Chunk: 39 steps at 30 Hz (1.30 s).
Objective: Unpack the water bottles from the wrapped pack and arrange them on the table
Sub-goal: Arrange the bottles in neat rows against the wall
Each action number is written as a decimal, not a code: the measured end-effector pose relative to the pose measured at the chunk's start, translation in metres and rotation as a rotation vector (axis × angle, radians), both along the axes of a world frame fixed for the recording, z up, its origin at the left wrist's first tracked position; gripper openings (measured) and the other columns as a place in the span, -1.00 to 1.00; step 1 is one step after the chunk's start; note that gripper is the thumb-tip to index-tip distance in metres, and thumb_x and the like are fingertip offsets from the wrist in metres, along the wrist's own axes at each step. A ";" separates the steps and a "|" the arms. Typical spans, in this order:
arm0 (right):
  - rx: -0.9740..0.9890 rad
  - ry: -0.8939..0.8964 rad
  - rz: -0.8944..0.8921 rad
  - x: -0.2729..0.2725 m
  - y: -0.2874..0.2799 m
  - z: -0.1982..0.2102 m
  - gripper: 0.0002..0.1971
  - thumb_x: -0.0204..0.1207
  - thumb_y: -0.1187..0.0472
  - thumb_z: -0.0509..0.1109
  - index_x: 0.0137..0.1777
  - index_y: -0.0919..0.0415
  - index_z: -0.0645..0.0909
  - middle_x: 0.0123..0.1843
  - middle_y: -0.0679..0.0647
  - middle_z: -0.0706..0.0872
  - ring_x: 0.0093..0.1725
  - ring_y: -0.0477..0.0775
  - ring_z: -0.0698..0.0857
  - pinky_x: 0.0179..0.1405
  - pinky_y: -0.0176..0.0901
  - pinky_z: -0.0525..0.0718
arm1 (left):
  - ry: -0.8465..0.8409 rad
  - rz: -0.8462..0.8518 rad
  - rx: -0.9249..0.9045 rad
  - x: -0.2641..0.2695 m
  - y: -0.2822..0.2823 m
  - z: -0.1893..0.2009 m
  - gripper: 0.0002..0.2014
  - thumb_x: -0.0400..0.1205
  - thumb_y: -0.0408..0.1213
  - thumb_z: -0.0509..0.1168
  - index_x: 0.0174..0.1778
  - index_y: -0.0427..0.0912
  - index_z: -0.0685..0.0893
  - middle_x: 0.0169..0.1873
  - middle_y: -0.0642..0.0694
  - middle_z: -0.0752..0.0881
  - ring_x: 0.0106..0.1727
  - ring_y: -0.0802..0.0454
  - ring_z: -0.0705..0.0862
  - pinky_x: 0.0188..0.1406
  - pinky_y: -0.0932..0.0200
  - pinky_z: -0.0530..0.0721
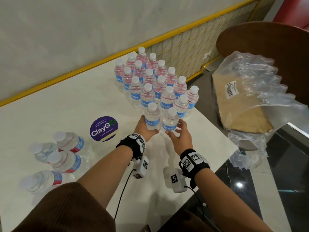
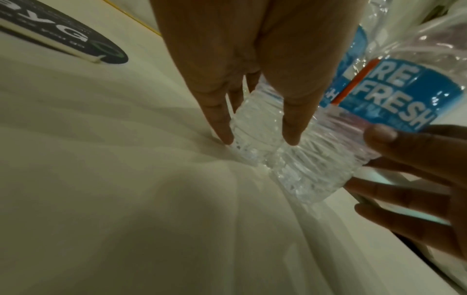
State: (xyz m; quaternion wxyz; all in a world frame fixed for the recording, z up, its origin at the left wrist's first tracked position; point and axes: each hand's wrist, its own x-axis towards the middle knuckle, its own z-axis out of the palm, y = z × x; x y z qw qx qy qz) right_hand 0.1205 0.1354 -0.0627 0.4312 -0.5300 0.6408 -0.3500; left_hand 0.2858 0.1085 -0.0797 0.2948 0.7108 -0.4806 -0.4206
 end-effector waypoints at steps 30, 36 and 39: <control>0.219 0.199 -0.050 0.020 -0.022 0.002 -0.40 0.45 0.00 0.49 0.45 0.08 0.38 0.30 0.19 0.61 0.29 0.17 0.60 0.25 -0.02 0.55 | -0.327 -0.105 0.180 -0.001 -0.045 0.004 -0.44 0.47 -0.01 0.46 0.28 -0.28 0.58 0.24 -0.22 0.68 0.27 -0.19 0.64 0.21 0.08 0.56; 0.196 0.174 -0.068 0.019 -0.018 0.006 -0.44 0.44 0.03 0.50 0.42 0.08 0.45 0.30 0.19 0.64 0.28 0.16 0.63 0.22 -0.06 0.55 | -0.318 -0.129 0.194 0.000 -0.040 0.011 -0.43 0.47 -0.02 0.47 0.29 -0.28 0.56 0.24 -0.21 0.67 0.28 -0.19 0.63 0.27 0.02 0.59; 0.210 0.166 -0.072 0.020 -0.018 0.008 -0.43 0.44 0.04 0.50 0.43 0.09 0.43 0.32 0.19 0.64 0.29 0.16 0.62 0.22 -0.07 0.55 | -0.319 -0.114 0.202 -0.001 -0.037 0.013 -0.42 0.51 -0.02 0.44 0.34 -0.30 0.53 0.29 -0.23 0.64 0.31 -0.19 0.61 0.31 0.02 0.57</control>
